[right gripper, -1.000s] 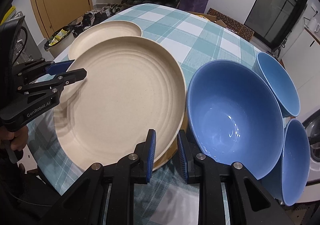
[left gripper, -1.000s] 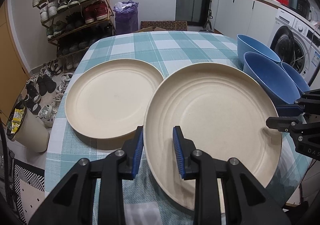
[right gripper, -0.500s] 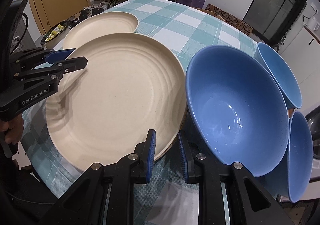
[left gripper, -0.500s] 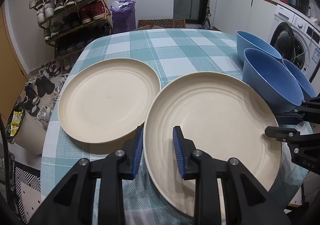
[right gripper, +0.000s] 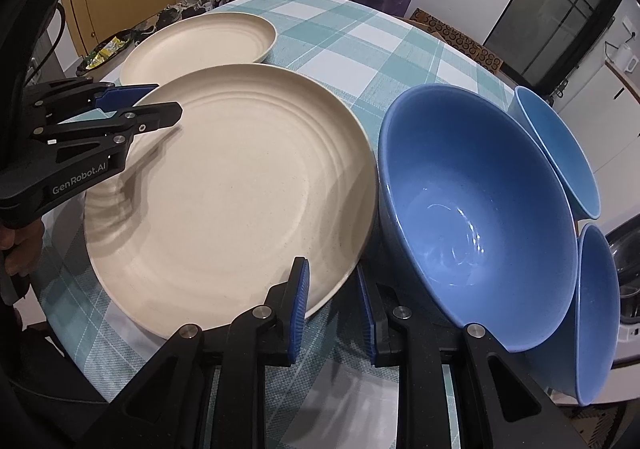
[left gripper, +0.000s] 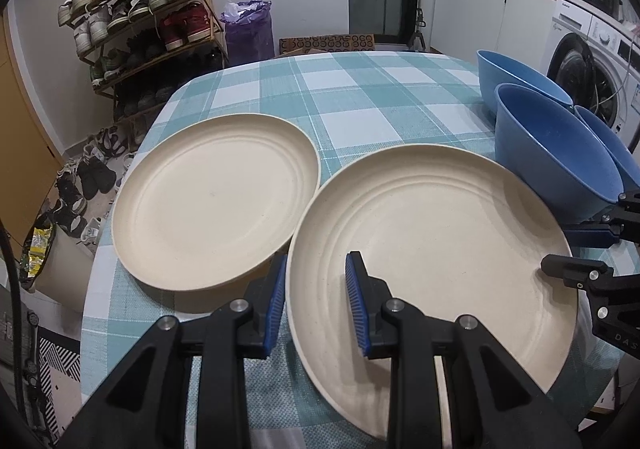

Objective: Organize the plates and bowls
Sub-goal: 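Lower the left tool's plate onto the cloth while the right tool lowers its plate, then open both grippers and pull them back from the plates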

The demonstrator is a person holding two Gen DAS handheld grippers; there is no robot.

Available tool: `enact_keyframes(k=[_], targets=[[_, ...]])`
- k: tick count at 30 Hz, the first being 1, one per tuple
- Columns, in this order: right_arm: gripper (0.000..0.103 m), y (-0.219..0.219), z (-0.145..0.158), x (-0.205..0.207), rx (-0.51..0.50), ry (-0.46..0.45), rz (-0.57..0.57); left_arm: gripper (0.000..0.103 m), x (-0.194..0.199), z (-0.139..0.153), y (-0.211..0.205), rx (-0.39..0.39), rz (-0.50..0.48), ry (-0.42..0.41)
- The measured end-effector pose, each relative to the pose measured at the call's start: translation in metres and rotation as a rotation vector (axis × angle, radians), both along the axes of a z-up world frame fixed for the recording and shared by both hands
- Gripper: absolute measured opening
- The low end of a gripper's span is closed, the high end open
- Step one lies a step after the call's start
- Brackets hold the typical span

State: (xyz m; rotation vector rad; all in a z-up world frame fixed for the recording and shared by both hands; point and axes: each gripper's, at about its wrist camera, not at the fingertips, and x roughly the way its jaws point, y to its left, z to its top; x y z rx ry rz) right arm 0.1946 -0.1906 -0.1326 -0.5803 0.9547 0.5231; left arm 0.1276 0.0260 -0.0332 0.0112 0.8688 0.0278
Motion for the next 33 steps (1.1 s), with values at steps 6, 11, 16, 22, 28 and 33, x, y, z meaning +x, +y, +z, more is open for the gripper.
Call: enact_keyframes(k=[6, 11, 16, 22, 28, 33], targets=[[0.024, 0.001, -0.001, 0.000, -0.008, -0.007, 0.000, 0.031, 0.001, -0.001, 0.000, -0.001, 0.002, 0.007], [0.027, -0.002, 0.005, -0.001, 0.020, -0.005, 0.007, 0.037, -0.003, 0.003, 0.004, -0.043, -0.008, 0.002], [0.030, 0.000, 0.013, -0.004, 0.054, 0.002, 0.025, 0.044, -0.009, 0.011, 0.002, -0.051, -0.029, -0.016], [0.045, 0.003, 0.018, -0.003, 0.100, 0.020, 0.034, 0.054, -0.016, 0.019, 0.007, -0.057, -0.017, -0.039], [0.057, 0.006, 0.027, -0.007, 0.161, 0.029, 0.068, 0.066, -0.021, 0.025, 0.019, -0.089, 0.012, -0.054], [0.075, 0.013, 0.038, -0.011, 0.202, 0.002, 0.094, 0.092, -0.028, 0.034, 0.031, -0.109, 0.051, -0.091]])
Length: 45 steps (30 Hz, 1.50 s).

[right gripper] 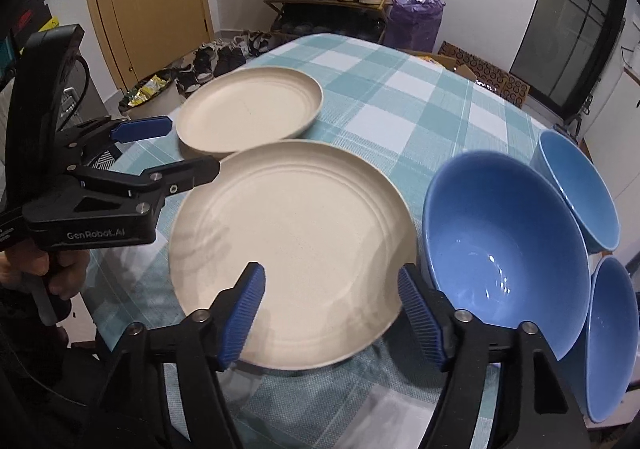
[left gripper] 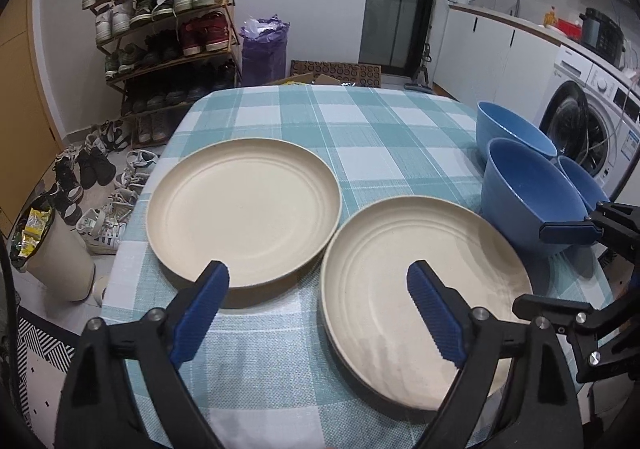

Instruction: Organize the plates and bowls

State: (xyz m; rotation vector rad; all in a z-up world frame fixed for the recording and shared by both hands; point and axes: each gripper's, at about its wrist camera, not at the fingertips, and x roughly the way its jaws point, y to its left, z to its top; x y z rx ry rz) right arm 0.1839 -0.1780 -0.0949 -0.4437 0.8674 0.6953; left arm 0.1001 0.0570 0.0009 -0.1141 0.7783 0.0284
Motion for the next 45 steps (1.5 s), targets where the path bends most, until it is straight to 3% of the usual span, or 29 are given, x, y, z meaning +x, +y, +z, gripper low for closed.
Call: enact_keyframes(k=[3, 10, 27, 36, 45], targets=[[0.084, 0.002, 0.006, 0.002, 0.018, -0.016, -0.011, 0.103, -0.003, 0.005, 0.006, -0.006, 0.018, -0.019], [0.098, 0.000, 0.020, 0.006, 0.056, -0.067, -0.052, 0.103, -0.005, 0.016, 0.014, 0.017, 0.039, -0.053], [0.102, -0.006, 0.043, 0.020, 0.133, -0.082, -0.081, 0.103, -0.004, 0.027, 0.028, 0.030, 0.092, -0.093], [0.102, -0.002, 0.059, 0.029, 0.192, -0.084, -0.098, 0.103, 0.002, 0.039, 0.049, -0.004, 0.137, -0.116], [0.102, 0.018, 0.071, 0.032, 0.199, -0.098, -0.070, 0.103, 0.007, 0.027, 0.066, 0.027, 0.204, -0.092]])
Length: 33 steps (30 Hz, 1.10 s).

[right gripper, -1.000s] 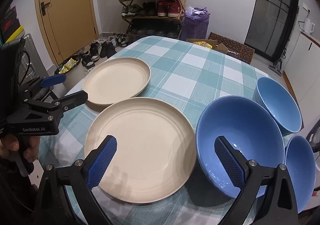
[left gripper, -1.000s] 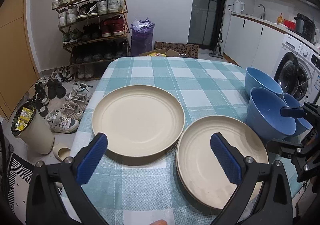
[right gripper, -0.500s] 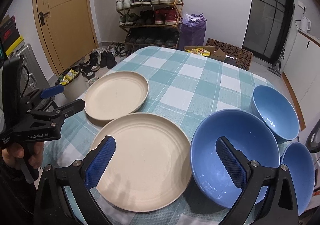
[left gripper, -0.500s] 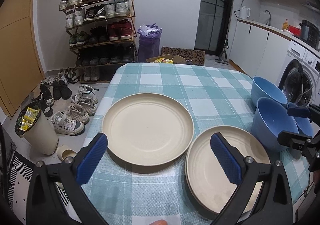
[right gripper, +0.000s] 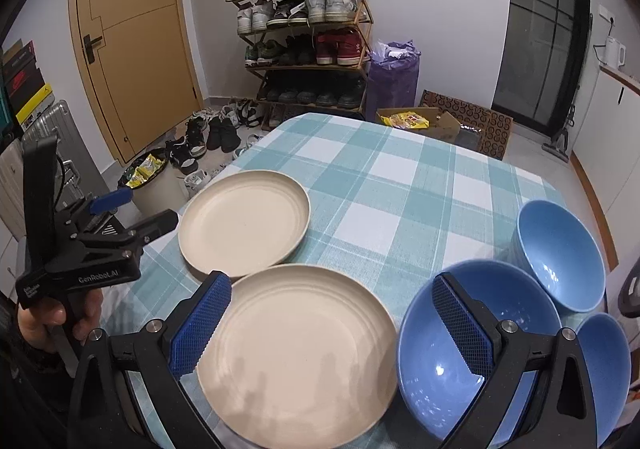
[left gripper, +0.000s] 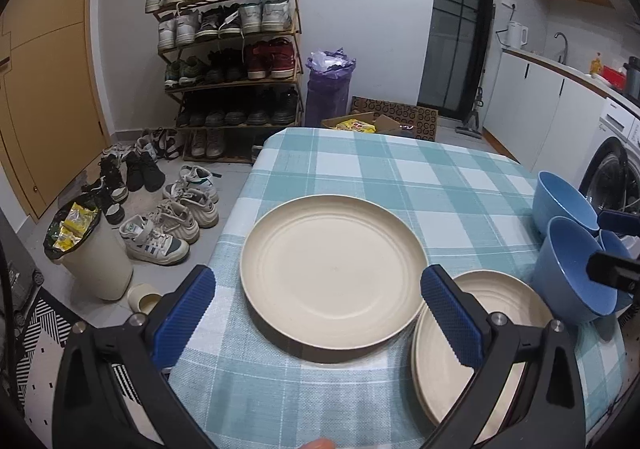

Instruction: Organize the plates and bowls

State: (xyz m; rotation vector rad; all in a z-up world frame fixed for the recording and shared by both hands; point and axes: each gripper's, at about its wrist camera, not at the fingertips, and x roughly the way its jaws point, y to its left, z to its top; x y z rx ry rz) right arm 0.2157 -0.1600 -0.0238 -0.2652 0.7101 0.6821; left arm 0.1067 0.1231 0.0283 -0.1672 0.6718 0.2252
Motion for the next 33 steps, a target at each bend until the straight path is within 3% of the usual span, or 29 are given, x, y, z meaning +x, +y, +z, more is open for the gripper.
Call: enact_keyframes(k=[7, 33], targets=[[0.102, 0.014, 0.005, 0.008, 0.012, 0.013, 0.001, 0.103, 0.003, -0.008, 0.008, 0.020, 0.029, 0.022], [0.102, 0.076, -0.019, 0.037, -0.035, 0.072, -0.030, 0.103, 0.010, -0.037, 0.051, -0.079, 0.113, 0.075]])
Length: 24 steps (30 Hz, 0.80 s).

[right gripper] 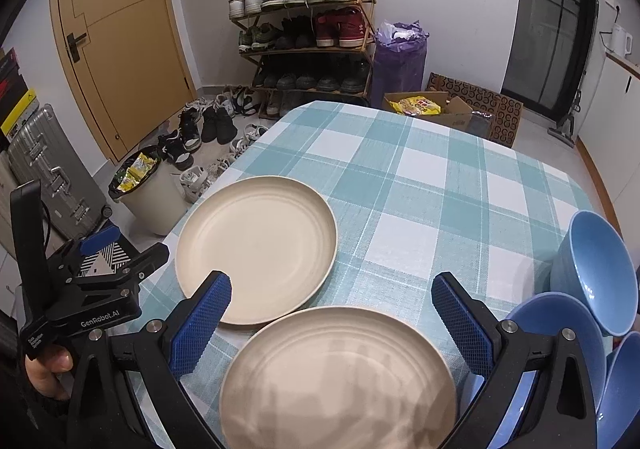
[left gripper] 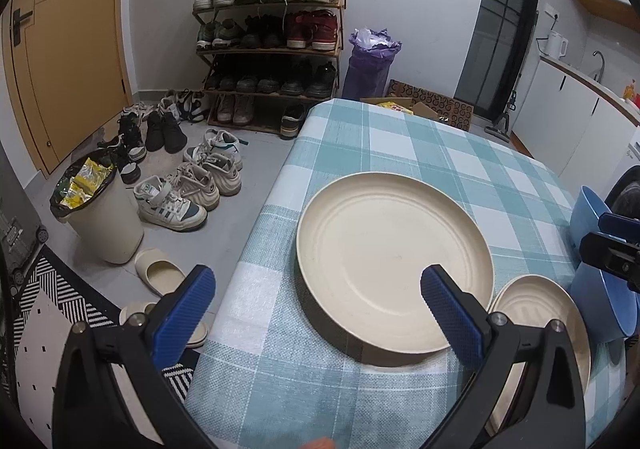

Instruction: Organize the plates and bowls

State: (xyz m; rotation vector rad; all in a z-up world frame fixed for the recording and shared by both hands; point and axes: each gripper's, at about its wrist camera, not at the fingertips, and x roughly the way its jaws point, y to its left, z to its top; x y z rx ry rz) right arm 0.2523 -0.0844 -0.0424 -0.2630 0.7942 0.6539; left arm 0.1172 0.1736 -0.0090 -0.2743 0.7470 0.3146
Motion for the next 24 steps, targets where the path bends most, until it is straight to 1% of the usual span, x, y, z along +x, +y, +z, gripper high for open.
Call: enact_keyframes(k=[11, 22, 24], targets=[[0.102, 0.017, -0.021, 0.016, -0.021, 0.042, -0.015, 0.103, 0.009, -0.020, 0.007, -0.030, 0.019, 0.048], [0.102, 0.031, -0.039, 0.030, -0.049, 0.073, -0.023, 0.103, 0.013, -0.034, 0.012, -0.069, 0.031, 0.079], [0.102, 0.034, -0.042, 0.033, -0.058, 0.075, -0.024, 0.103, 0.013, -0.034, 0.012, -0.082, 0.024, 0.073]])
